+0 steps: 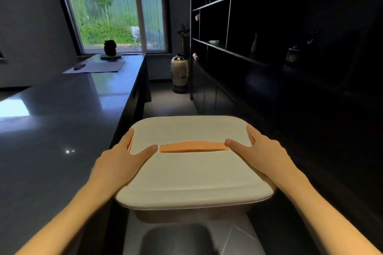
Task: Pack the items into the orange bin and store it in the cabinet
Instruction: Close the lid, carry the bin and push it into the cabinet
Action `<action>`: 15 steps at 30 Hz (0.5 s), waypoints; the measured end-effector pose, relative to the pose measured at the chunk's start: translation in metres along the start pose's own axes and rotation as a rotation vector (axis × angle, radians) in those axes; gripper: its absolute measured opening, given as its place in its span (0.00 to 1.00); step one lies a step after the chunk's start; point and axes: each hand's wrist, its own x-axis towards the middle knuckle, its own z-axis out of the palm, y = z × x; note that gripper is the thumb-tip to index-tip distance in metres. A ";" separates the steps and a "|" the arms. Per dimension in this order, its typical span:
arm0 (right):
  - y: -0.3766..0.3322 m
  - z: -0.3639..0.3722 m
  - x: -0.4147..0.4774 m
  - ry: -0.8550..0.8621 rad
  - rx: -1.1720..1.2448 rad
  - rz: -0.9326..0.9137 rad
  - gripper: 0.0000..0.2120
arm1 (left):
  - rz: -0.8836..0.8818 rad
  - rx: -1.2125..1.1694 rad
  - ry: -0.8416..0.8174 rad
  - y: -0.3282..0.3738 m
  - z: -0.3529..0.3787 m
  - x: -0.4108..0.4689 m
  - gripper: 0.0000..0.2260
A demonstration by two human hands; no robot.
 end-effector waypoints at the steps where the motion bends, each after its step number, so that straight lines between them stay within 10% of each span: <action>1: -0.004 0.011 0.022 0.009 -0.002 0.001 0.49 | -0.004 0.004 -0.005 -0.004 0.009 0.024 0.37; 15: -0.061 0.092 0.322 0.026 0.012 0.074 0.46 | 0.011 -0.101 -0.010 -0.015 0.087 0.360 0.37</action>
